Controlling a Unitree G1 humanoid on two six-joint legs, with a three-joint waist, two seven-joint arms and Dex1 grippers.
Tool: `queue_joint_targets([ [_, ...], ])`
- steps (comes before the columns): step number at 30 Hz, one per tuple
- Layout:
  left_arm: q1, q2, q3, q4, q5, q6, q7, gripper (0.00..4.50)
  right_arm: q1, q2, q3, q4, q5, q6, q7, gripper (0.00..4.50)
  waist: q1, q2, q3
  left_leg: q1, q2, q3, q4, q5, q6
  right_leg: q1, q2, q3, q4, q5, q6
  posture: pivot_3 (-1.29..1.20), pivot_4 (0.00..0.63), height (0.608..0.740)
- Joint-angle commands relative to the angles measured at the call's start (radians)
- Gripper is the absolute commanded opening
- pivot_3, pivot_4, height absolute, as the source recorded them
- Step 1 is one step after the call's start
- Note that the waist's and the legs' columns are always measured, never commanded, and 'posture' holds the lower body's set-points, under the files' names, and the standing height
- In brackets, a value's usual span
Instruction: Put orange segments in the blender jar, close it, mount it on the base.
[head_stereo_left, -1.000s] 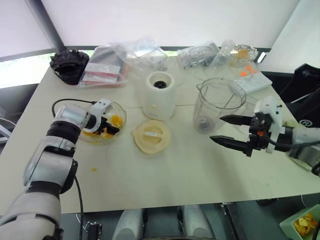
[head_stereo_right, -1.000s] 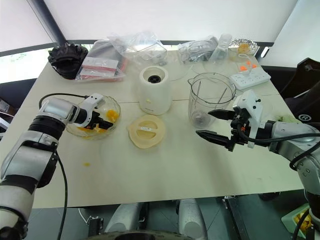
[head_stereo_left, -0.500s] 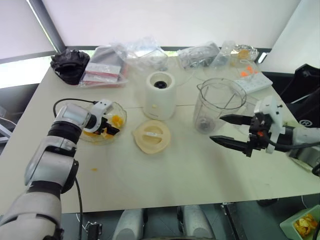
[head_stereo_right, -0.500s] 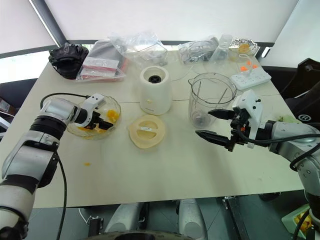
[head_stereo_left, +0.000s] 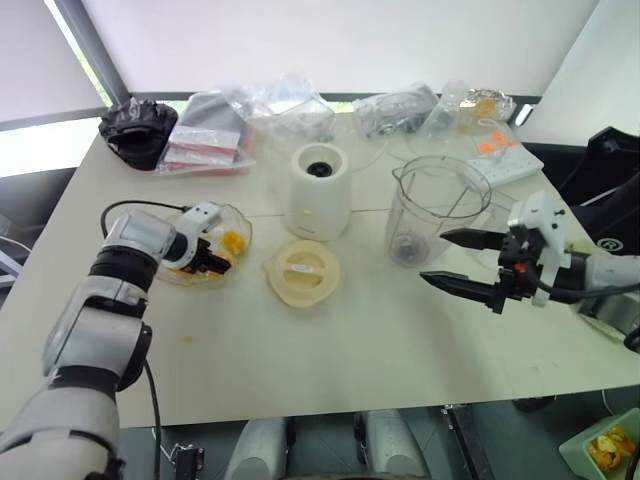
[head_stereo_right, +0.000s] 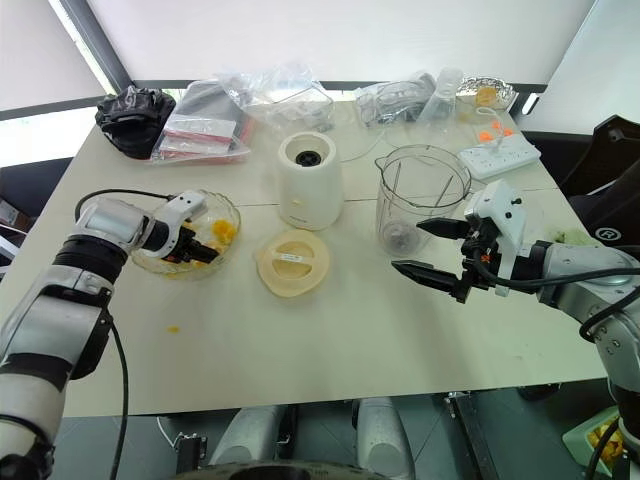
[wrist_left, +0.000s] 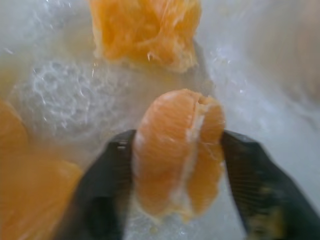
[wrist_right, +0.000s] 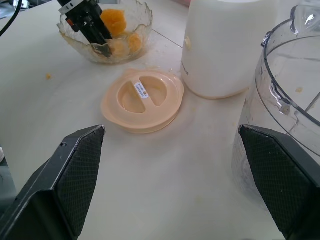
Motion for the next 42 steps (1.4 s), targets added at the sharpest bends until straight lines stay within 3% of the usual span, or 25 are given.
queue_joint_targets([
  [1, 0.006, 0.008, -0.010, -0.011, 0.017, -0.011, 0.001, 1.01, -0.004, -0.003, -0.025, -0.019, -0.001, -0.019, 0.005, 4.50, 0.000, 0.000, 0.000, 0.000, 0.000, 0.000, 0.000, 0.000, 0.000, 0.000, 0.000, 0.000, 0.000, 0.000, 0.000, 0.00, 0.150, 0.740],
  [2, 0.006, 0.007, -0.009, -0.009, 0.019, -0.014, 0.004, 0.38, -0.005, -0.002, -0.024, -0.019, -0.002, -0.019, 0.005, 4.50, 0.001, 0.000, 0.000, 0.000, 0.000, 0.000, 0.000, 0.000, 0.000, 0.000, 0.000, 0.000, 0.000, 0.000, 0.000, 0.00, 0.150, 0.740],
  [3, 0.005, 0.005, -0.010, -0.006, 0.022, -0.018, 0.009, 0.03, -0.004, -0.002, -0.025, -0.018, -0.003, -0.019, 0.006, 4.50, 0.002, 0.000, 0.000, 0.000, 0.000, 0.000, 0.000, 0.000, 0.000, 0.000, 0.000, 0.000, 0.000, 0.000, 0.000, 0.00, 0.150, 0.740],
  [11, 0.002, 0.002, 0.010, -0.004, 0.020, -0.021, 0.013, 0.03, -0.003, -0.003, -0.025, -0.017, -0.010, -0.021, 0.013, 4.50, 0.001, 0.000, 0.000, 0.000, 0.000, 0.000, 0.000, 0.000, 0.000, 0.000, 0.000, 0.000, 0.000, 0.000, 0.000, 0.00, 0.150, 0.740],
  [19, -0.039, 0.039, 0.174, -0.051, -0.101, 0.125, 0.017, 0.03, -0.002, 0.001, -0.020, -0.018, -0.018, -0.027, 0.011, 4.50, -0.001, 0.000, 0.000, 0.000, 0.000, 0.000, 0.000, 0.000, 0.000, 0.000, 0.000, 0.000, 0.000, 0.000, 0.000, 0.00, 0.150, 0.740],
  [26, -0.002, 0.111, 0.337, -0.268, -0.221, 0.303, 0.083, 0.03, 0.010, 0.011, -0.020, -0.014, -0.031, -0.037, 0.011, 4.50, -0.001, 0.000, 0.000, 0.000, 0.001, -0.001, 0.000, 0.000, 0.000, 0.000, 0.000, 0.000, 0.000, 0.000, 0.000, 0.00, 0.150, 0.740],
  [31, 0.000, 0.104, 0.436, -0.431, -0.293, 0.389, 0.170, 0.03, 0.011, 0.016, -0.026, -0.007, -0.035, -0.042, 0.007, 4.50, 0.001, 0.000, 0.000, 0.000, 0.001, -0.001, 0.000, 0.000, 0.000, 0.000, 0.000, 0.000, 0.000, 0.000, 0.000, 0.00, 0.150, 0.740],
  [36, -0.110, 0.057, 0.436, -0.481, -0.346, 0.385, 0.214, 0.03, 0.023, 0.025, -0.037, -0.013, -0.043, -0.048, -0.010, 4.50, 0.005, -0.001, 0.000, 0.000, 0.001, -0.001, 0.000, 0.000, -0.001, 0.000, 0.000, 0.000, 0.000, 0.000, 0.000, 0.00, 0.150, 0.740],
  [42, -0.375, -0.044, 0.335, -0.304, -0.342, 0.203, 0.149, 0.03, 0.062, 0.060, -0.075, -0.055, -0.045, -0.054, -0.067, 4.50, 0.010, -0.002, 0.001, -0.001, -0.002, 0.001, 0.000, 0.001, -0.001, 0.000, 0.000, -0.001, 0.000, 0.000, 0.000, 0.00, 0.150, 0.740],
])
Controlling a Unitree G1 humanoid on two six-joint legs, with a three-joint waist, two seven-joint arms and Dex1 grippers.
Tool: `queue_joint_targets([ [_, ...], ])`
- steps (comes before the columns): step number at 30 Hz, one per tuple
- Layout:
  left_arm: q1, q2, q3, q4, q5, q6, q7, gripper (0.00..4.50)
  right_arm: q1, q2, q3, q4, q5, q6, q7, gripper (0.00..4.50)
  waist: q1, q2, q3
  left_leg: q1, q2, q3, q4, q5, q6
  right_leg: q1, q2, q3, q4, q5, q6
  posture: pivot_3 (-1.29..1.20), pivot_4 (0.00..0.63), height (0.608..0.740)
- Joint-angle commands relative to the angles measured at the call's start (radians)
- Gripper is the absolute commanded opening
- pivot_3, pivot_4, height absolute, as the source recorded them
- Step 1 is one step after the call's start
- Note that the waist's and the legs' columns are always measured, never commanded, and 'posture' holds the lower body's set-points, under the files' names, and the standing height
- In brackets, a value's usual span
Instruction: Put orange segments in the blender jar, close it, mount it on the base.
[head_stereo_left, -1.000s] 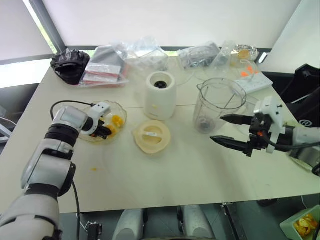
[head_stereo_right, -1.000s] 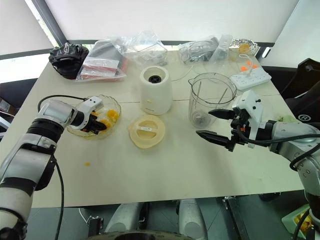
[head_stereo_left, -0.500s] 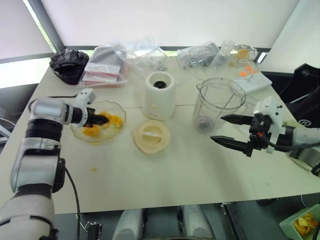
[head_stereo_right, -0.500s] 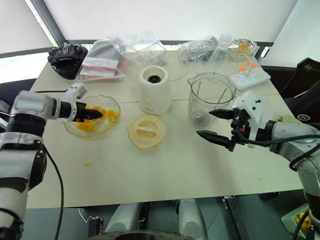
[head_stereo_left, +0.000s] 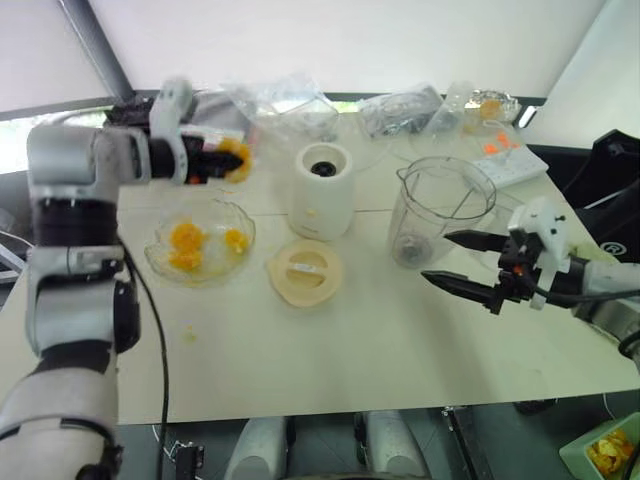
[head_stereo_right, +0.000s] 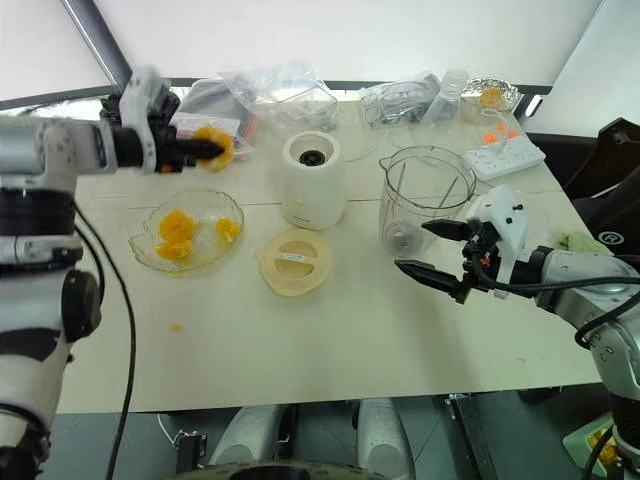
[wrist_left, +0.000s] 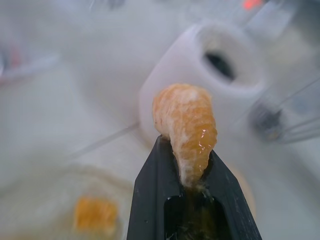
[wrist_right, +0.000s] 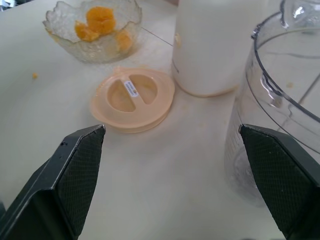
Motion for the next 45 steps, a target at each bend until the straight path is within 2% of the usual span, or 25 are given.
queue_joint_targets([
  [1, -0.129, -0.039, -0.043, 0.097, -0.001, -0.140, -0.050, 0.03, 0.016, 0.022, -0.055, -0.057, 0.005, -0.021, -0.036, 4.50, 0.002, 0.000, 0.000, 0.000, 0.000, 0.001, 0.000, 0.000, 0.000, 0.000, 0.000, 0.000, 0.000, 0.000, 0.000, 0.00, 0.150, 0.740],
  [5, -0.296, -0.189, -0.081, 0.320, 0.025, -0.337, -0.093, 0.03, 0.079, 0.060, -0.092, -0.119, 0.009, -0.023, -0.089, 4.50, 0.011, 0.000, 0.000, 0.000, 0.000, 0.002, 0.000, 0.000, 0.000, 0.000, 0.001, 0.000, 0.000, 0.000, 0.000, 0.00, 0.150, 0.740],
  [7, -0.375, -0.307, -0.101, 0.415, 0.023, -0.446, -0.161, 0.03, 0.125, 0.089, -0.123, -0.164, 0.010, -0.025, -0.126, 4.50, 0.015, -0.001, 0.000, 0.000, 0.000, 0.002, 0.000, 0.000, 0.000, 0.000, 0.001, 0.000, 0.000, 0.000, 0.000, 0.00, 0.150, 0.740],
  [12, -0.451, -0.486, -0.115, 0.604, 0.054, -0.689, -0.267, 0.03, 0.216, 0.151, -0.171, -0.273, 0.019, -0.019, -0.215, 4.50, 0.012, -0.001, 0.001, -0.002, -0.001, 0.003, 0.000, 0.000, 0.000, 0.000, 0.000, 0.000, -0.003, -0.001, 0.001, 0.00, 0.150, 0.740],
  [16, -0.463, -0.577, -0.108, 0.738, 0.092, -0.834, -0.247, 0.03, 0.301, 0.206, -0.190, -0.371, 0.032, -0.017, -0.289, 4.50, 0.003, 0.000, 0.000, 0.000, 0.000, 0.004, -0.001, -0.001, 0.001, 0.000, 0.001, 0.001, -0.002, -0.001, 0.001, 0.00, 0.150, 0.740],
  [21, -0.432, -0.617, -0.123, 0.818, 0.169, -0.956, -0.183, 0.03, 0.398, 0.265, -0.214, -0.465, 0.046, -0.024, -0.367, 4.50, 0.007, 0.000, 0.000, 0.000, 0.000, 0.003, -0.001, -0.001, 0.001, 0.000, 0.002, 0.001, -0.001, -0.002, 0.001, 0.00, 0.150, 0.740],
  [24, -0.417, -0.624, -0.122, 0.835, 0.204, -1.006, -0.176, 0.99, 0.431, 0.279, -0.219, -0.488, 0.051, -0.031, -0.388, 4.50, 0.012, 0.000, 0.001, 0.000, 0.000, 0.003, 0.000, -0.001, 0.001, 0.000, 0.001, 0.001, -0.001, -0.001, 0.002, 0.00, 0.150, 0.740],
  [29, -0.394, -0.634, -0.094, 0.849, 0.220, -1.041, -0.164, 3.56, 0.452, 0.280, -0.209, -0.510, 0.061, -0.038, -0.420, 4.50, 0.016, 0.000, 0.001, 0.000, 0.000, 0.003, 0.000, -0.001, 0.001, 0.000, 0.001, 0.001, -0.001, -0.001, 0.002, 0.00, 0.150, 0.740],
  [31, -0.386, -0.638, -0.079, 0.853, 0.219, -1.046, -0.143, 4.44, 0.450, 0.275, -0.207, -0.508, 0.064, -0.041, -0.426, 4.50, 0.015, -0.001, 0.001, 0.000, 0.000, 0.003, 0.000, -0.001, 0.001, 0.000, 0.001, 0.001, -0.001, -0.001, 0.002, 0.00, 0.150, 0.740],
  [41, -0.406, -0.612, 0.023, 0.852, 0.191, -1.048, -0.065, 4.44, 0.421, 0.265, -0.173, -0.513, 0.069, -0.039, -0.478, 4.50, 0.014, 0.000, 0.001, 0.000, 0.000, 0.003, 0.000, -0.001, 0.001, 0.000, 0.001, 0.001, -0.001, -0.001, 0.002, 0.00, 0.150, 0.740],
  [45, -0.389, -0.508, 0.067, 0.825, 0.162, -1.014, -0.140, 4.44, 0.381, 0.301, -0.084, -0.451, -0.023, -0.055, -0.527, 4.50, 0.006, 0.000, 0.001, 0.001, 0.000, 0.003, 0.000, -0.001, 0.001, 0.000, 0.001, 0.001, 0.000, -0.001, 0.002, 0.00, 0.150, 0.740],
])
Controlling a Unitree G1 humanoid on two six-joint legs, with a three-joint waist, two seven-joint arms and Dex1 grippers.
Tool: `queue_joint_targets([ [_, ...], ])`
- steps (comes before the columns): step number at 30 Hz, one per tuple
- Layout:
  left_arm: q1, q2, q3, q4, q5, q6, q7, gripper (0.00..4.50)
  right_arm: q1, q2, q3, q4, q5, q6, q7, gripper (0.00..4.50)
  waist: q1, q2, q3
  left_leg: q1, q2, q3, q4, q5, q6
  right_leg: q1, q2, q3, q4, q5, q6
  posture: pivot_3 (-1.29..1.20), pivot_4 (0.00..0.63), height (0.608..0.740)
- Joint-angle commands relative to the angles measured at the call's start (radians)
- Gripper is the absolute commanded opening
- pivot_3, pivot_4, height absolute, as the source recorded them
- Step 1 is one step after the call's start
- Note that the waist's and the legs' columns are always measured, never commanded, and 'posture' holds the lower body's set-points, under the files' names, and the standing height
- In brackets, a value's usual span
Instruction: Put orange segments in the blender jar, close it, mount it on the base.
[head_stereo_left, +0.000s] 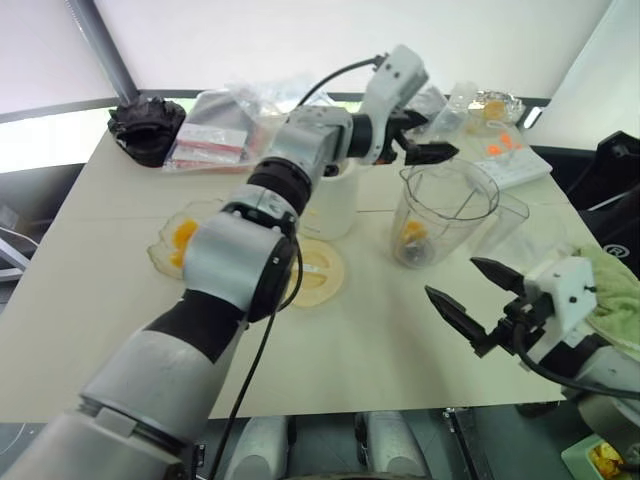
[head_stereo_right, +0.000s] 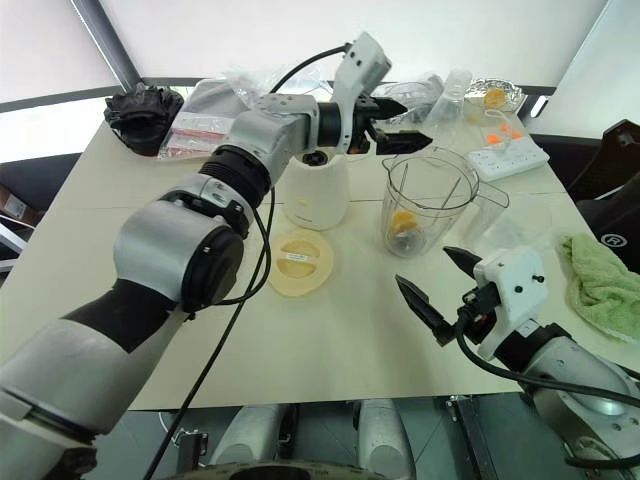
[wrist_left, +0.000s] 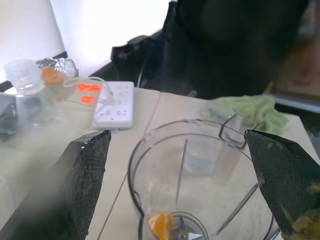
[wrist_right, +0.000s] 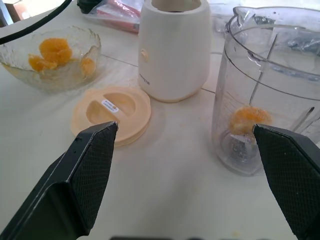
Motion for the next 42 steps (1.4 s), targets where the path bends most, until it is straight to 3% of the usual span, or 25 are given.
queue_joint_targets([
  [1, -0.006, 0.092, 0.040, -0.055, -0.038, 0.019, -0.078, 4.44, -0.011, 0.037, 0.071, 0.035, -0.082, -0.046, -0.035, 4.50, -0.004, 0.000, 0.000, 0.000, 0.000, 0.000, 0.000, 0.000, 0.000, 0.000, 0.000, 0.000, 0.000, 0.000, 0.000, 0.00, 0.150, 0.740],
  [7, 0.134, 0.237, 0.028, -0.194, -0.061, 0.126, -0.216, 4.44, 0.006, 0.116, 0.017, 0.075, -0.146, -0.093, -0.106, 4.50, 0.000, 0.001, -0.001, 0.000, 0.000, -0.001, -0.001, 0.000, 0.000, 0.000, 0.000, 0.000, 0.001, 0.000, 0.000, 0.00, 0.150, 0.740],
  [15, 0.557, 0.395, -0.073, -0.834, -0.142, 0.428, -0.346, 4.44, 0.086, 0.169, -0.154, 0.206, -0.156, -0.175, -0.066, 4.50, 0.005, 0.001, -0.001, 0.000, 0.002, -0.003, -0.001, 0.000, 0.000, 0.000, 0.000, -0.001, 0.002, 0.000, -0.001, 0.00, 0.150, 0.740],
  [20, 0.804, 0.461, -0.116, -1.167, -0.199, 0.522, -0.329, 4.44, 0.098, 0.164, -0.249, 0.335, -0.163, -0.214, -0.036, 4.50, 0.008, 0.003, -0.002, 0.001, 0.003, -0.004, -0.002, 0.000, 0.000, 0.001, 0.000, -0.002, 0.002, -0.001, -0.002, 0.00, 0.150, 0.740],
  [24, 0.988, 0.462, -0.148, -1.388, -0.247, 0.584, -0.261, 4.44, 0.058, 0.138, -0.293, 0.499, -0.193, -0.255, -0.016, 4.50, 0.008, 0.003, -0.002, 0.002, 0.004, -0.005, -0.003, 0.000, 0.000, 0.001, -0.001, -0.002, 0.002, -0.002, -0.004, 0.00, 0.150, 0.740],
  [27, 1.061, 0.438, -0.153, -1.440, -0.265, 0.592, -0.197, 4.44, -0.025, 0.131, -0.270, 0.641, -0.243, -0.302, -0.032, 4.50, 0.003, 0.003, -0.002, 0.004, 0.003, -0.004, -0.002, 0.000, 0.000, 0.004, -0.001, -0.001, 0.002, -0.002, -0.004, 0.00, 0.150, 0.740],
  [31, 1.088, 0.415, -0.163, -1.446, -0.260, 0.550, -0.130, 4.44, -0.100, 0.127, -0.236, 0.760, -0.293, -0.354, -0.022, 4.50, 0.000, 0.005, -0.003, 0.018, 0.004, -0.004, -0.004, 0.000, 0.000, 0.018, 0.000, 0.000, -0.001, -0.006, -0.009, 0.00, 0.150, 0.740],
  [38, 1.115, 0.354, -0.158, -1.479, -0.268, 0.531, 0.017, 4.44, -0.249, 0.107, -0.179, 0.967, -0.363, -0.429, -0.018, 4.50, -0.005, 0.006, -0.003, 0.018, 0.003, -0.003, -0.004, 0.000, 0.000, 0.018, -0.001, 0.000, -0.001, -0.006, -0.009, 0.00, 0.150, 0.740],
  [42, 1.122, 0.367, -0.169, -1.486, -0.264, 0.514, 0.048, 4.44, -0.326, 0.103, -0.148, 1.057, -0.395, -0.457, -0.033, 4.50, -0.012, 0.006, -0.003, 0.019, 0.003, -0.003, -0.004, 0.000, 0.000, 0.018, 0.000, 0.000, 0.000, -0.006, -0.008, 0.00, 0.150, 0.740],
])
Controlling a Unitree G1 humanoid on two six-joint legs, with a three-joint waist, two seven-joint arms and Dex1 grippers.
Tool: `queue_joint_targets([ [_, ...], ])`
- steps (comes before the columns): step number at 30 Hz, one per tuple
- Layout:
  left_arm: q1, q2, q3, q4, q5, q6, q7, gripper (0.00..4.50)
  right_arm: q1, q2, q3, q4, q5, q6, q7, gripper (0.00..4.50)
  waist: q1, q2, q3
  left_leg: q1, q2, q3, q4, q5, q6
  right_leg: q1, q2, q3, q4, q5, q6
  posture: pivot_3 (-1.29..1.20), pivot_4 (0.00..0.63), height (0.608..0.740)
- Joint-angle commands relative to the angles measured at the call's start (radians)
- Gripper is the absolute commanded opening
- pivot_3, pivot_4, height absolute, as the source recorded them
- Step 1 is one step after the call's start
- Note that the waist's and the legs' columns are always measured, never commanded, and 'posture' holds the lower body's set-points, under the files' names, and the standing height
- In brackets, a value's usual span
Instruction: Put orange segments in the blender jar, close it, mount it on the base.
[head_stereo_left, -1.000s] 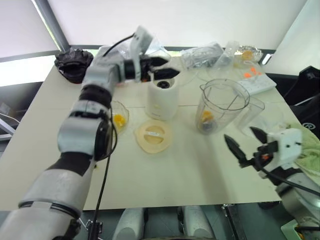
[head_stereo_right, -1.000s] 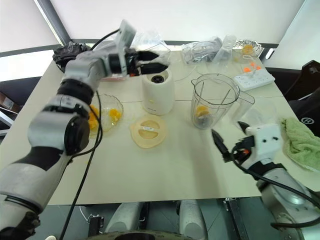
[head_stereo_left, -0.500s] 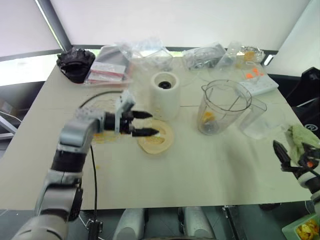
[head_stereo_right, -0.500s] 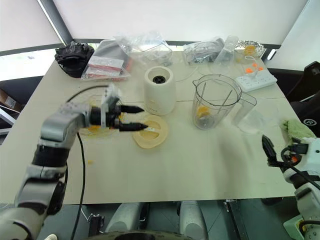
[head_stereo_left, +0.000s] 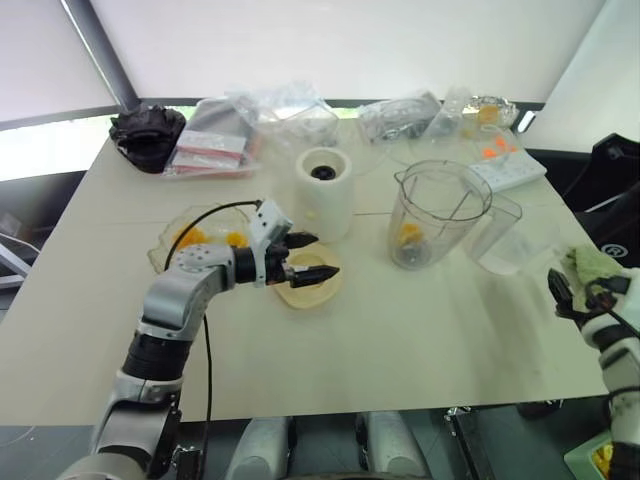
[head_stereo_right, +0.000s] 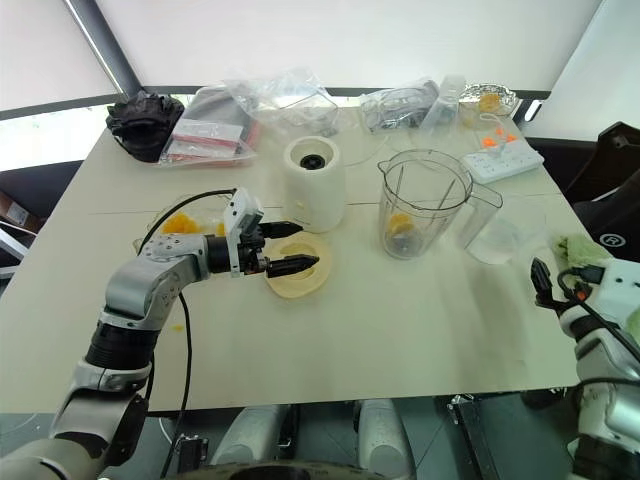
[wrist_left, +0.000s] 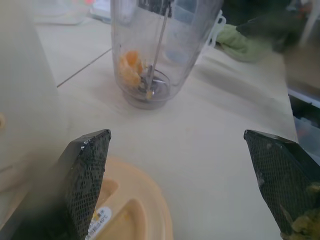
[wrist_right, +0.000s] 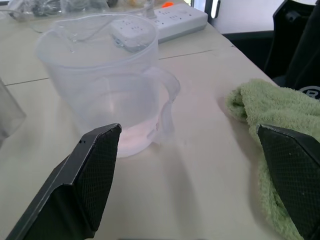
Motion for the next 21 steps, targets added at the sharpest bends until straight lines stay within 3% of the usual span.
queue_joint_targets([
  [1, 0.002, 0.015, 0.006, -0.037, -0.007, -0.021, 0.029, 4.44, -0.048, -0.017, 0.008, 0.056, -0.027, -0.045, -0.009, 4.50, -0.006, 0.000, 0.000, 0.000, 0.000, 0.000, 0.000, 0.000, 0.000, 0.000, 0.000, 0.000, 0.000, 0.000, 0.000, 0.00, 0.150, 0.740],
  [21, 0.022, 0.070, 0.004, -0.067, -0.035, -0.024, 0.080, 4.44, -0.218, -0.047, 0.026, 0.321, -0.063, -0.147, -0.046, 4.50, -0.014, 0.000, 0.000, 0.000, 0.000, 0.000, -0.001, 0.000, 0.000, 0.000, 0.000, 0.000, -0.001, 0.000, -0.001, 0.00, 0.150, 0.740],
])
